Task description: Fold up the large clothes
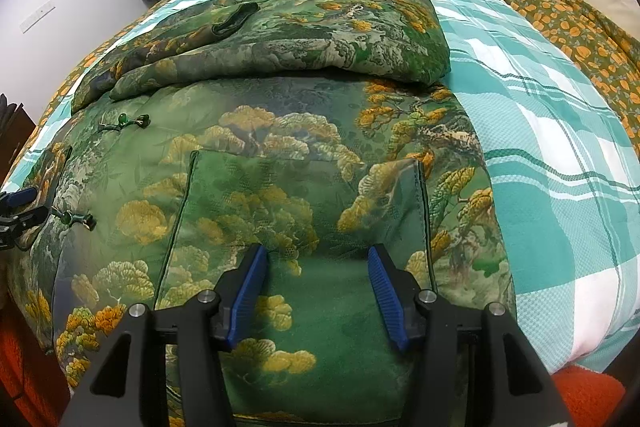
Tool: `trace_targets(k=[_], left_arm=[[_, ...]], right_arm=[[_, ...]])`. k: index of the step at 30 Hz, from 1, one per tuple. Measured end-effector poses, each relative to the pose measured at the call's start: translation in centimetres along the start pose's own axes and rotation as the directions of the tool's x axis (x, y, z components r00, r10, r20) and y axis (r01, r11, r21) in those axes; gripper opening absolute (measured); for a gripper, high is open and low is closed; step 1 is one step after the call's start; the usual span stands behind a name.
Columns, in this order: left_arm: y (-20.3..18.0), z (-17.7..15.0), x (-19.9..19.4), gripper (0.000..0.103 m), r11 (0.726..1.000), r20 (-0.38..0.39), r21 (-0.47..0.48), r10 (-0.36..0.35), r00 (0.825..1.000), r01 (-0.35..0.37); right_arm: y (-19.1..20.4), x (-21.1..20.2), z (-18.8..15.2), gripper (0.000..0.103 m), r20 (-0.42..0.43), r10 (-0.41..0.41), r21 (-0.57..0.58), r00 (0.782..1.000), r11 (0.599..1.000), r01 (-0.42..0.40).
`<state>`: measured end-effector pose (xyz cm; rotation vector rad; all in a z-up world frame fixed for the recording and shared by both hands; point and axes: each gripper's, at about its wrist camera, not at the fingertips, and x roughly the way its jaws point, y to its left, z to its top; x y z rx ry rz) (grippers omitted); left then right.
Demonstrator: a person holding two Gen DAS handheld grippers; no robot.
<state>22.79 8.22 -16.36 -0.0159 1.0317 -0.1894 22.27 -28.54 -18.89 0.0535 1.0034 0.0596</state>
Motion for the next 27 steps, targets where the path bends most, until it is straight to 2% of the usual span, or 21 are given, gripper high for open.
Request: trace_targets(k=[2,3,5,9,10,11,12,16,27], left_arm=[[-0.5,1.8,-1.2,0.096,1.000,0.069,0.000,-0.022,0.997,0.022],[-0.8,2.9,-1.5,0.101,1.000,0.111,0.004,-0.014,0.994,0.013],[-1.4,5.4,-0.2,0.102,1.000,0.150,0.016,0.017,0.989,-0.020],[-1.6,9.0,7.7,0.103,0.992,0.053,0.044,0.118,0.992,-0.120],[-1.4,9.3,10.2,0.103,0.988,0.014,0.051,0.145,0.989,-0.146],[-1.1,9.2,11.1,0.103,0.991,0.021,0.042,0.126,0.992,-0.127],[-0.5,9.0,11.3,0.103,0.995,0.059,0.015,0.100,0.993,-0.101],[0.5,8.8,10.9,0.103,0.998,0.071,-0.025,0.051,0.996,-0.049],[0.2,9.1,11.0,0.103,0.998,0.066,-0.016,0.065,0.996,-0.064]], right_arm=[[0.0,0.0,0.0,0.054,0.002,-0.002,-0.002,1.000,1.000,0.002],[0.1,0.0,0.0,0.054,0.003,-0.004,-0.003,1.000,1.000,0.004],[0.1,0.1,-0.1,0.054,0.005,-0.010,-0.008,1.000,1.000,0.010],[0.3,0.2,0.0,0.055,0.005,-0.021,-0.013,1.000,1.000,0.021],[0.4,0.2,0.0,0.055,0.006,-0.021,-0.011,1.000,1.000,0.021],[0.3,0.2,0.0,0.055,0.009,-0.018,-0.010,1.000,1.000,0.018],[0.2,0.2,0.0,0.055,0.012,-0.014,-0.009,1.000,1.000,0.014],[0.2,0.1,-0.1,0.055,0.015,-0.012,-0.015,1.000,1.000,0.013],[0.3,0.3,0.3,0.057,0.016,-0.020,-0.011,1.000,1.000,0.020]])
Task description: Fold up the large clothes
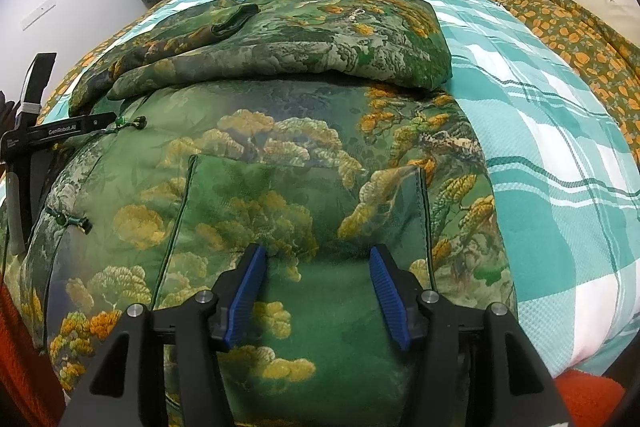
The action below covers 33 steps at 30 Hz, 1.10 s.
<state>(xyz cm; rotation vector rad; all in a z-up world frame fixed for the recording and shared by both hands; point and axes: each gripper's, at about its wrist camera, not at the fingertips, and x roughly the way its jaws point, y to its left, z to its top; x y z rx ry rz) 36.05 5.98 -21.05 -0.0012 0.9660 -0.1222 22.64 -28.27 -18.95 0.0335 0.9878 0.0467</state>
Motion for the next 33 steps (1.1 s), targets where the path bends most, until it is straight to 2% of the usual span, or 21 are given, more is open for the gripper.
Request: trace_targets(k=[33], left_arm=[[0.07,0.08,0.03,0.103,1.000,0.000,0.000,0.000,1.000,0.000]], right_arm=[[0.07,0.09,-0.46,0.057,0.030,0.003,-0.012,1.000,1.000,-0.002]])
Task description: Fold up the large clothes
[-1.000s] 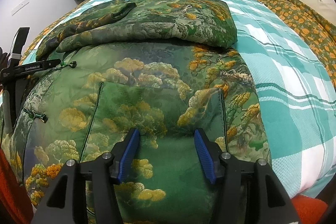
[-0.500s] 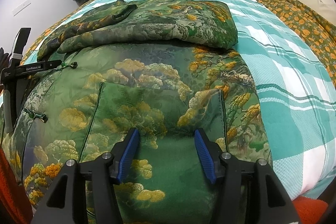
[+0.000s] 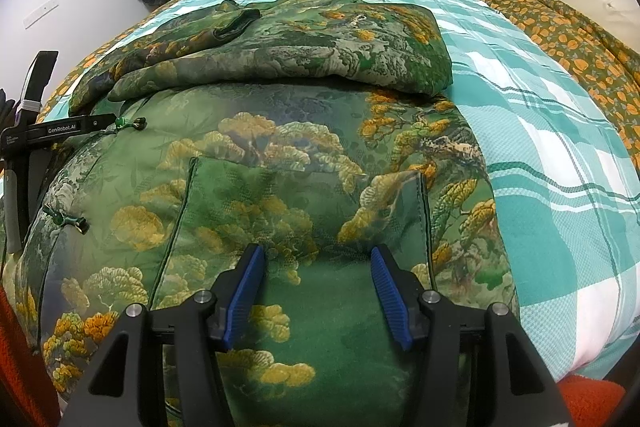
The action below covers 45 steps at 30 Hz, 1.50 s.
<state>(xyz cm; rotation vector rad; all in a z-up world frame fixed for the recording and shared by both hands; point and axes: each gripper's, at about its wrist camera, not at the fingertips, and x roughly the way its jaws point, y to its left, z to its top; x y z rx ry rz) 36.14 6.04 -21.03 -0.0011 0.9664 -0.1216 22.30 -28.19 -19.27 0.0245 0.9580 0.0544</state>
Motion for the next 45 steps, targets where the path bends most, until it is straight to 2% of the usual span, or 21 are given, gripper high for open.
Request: trace_targets(k=[39,45], left_arm=[[0.00,-0.02,-0.02,0.103,1.000,0.000,0.000,0.001,1.000,-0.001],[0.06,-0.02,-0.02,0.103,1.000,0.000,-0.001,0.001,1.000,-0.001]], right_arm=[[-0.40,-0.03,0.17,0.057,0.008,0.012,0.004,1.000,1.000,-0.012],[0.03,0.08,0.18,0.058,0.009,-0.006,0.000,1.000,1.000,0.006]])
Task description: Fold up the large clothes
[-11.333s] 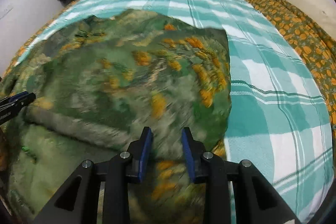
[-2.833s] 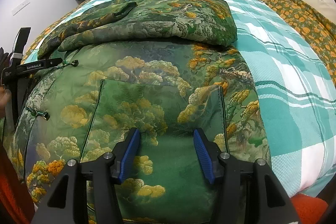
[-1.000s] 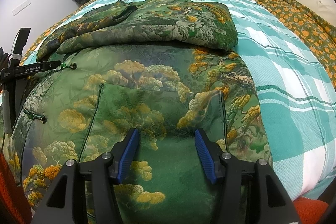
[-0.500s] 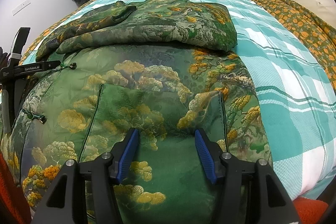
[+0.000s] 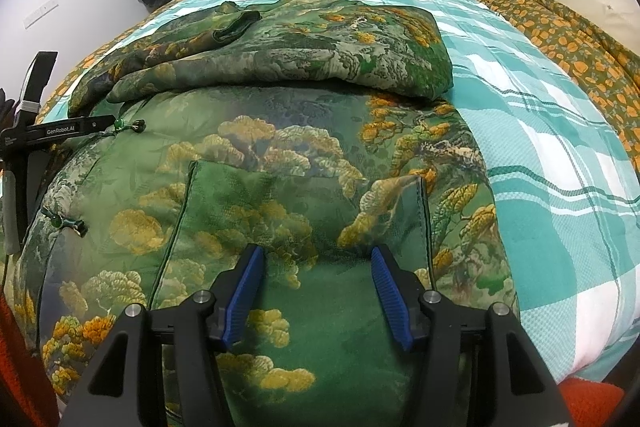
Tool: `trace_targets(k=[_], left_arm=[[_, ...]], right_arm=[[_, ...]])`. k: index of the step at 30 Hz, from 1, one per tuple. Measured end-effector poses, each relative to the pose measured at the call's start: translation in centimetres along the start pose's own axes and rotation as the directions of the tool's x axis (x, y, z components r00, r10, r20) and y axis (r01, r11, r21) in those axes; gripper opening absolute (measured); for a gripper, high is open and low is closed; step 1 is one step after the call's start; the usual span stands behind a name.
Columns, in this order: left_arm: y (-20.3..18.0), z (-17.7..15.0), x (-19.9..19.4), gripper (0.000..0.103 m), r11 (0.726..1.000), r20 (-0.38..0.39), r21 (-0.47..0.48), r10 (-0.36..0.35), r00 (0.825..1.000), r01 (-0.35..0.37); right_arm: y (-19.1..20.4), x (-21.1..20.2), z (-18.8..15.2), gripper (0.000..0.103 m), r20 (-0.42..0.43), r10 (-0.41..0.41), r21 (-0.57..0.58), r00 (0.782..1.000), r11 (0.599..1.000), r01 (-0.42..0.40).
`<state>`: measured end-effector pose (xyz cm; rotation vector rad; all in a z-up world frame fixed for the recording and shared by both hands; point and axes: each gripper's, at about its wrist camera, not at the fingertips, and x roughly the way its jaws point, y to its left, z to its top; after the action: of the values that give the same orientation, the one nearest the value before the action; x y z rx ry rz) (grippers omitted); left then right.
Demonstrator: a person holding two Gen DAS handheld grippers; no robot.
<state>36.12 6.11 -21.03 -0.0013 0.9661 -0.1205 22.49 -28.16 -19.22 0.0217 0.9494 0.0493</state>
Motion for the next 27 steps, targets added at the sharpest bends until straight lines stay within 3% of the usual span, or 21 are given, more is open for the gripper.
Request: trace_targets(k=[27], left_arm=[[-0.07,0.01,-0.02,0.103,1.000,0.000,0.000,0.001,1.000,-0.001]], right_arm=[[0.04,-0.19,-0.21,0.058,0.007,0.007,-0.003,1.000,1.000,-0.007]])
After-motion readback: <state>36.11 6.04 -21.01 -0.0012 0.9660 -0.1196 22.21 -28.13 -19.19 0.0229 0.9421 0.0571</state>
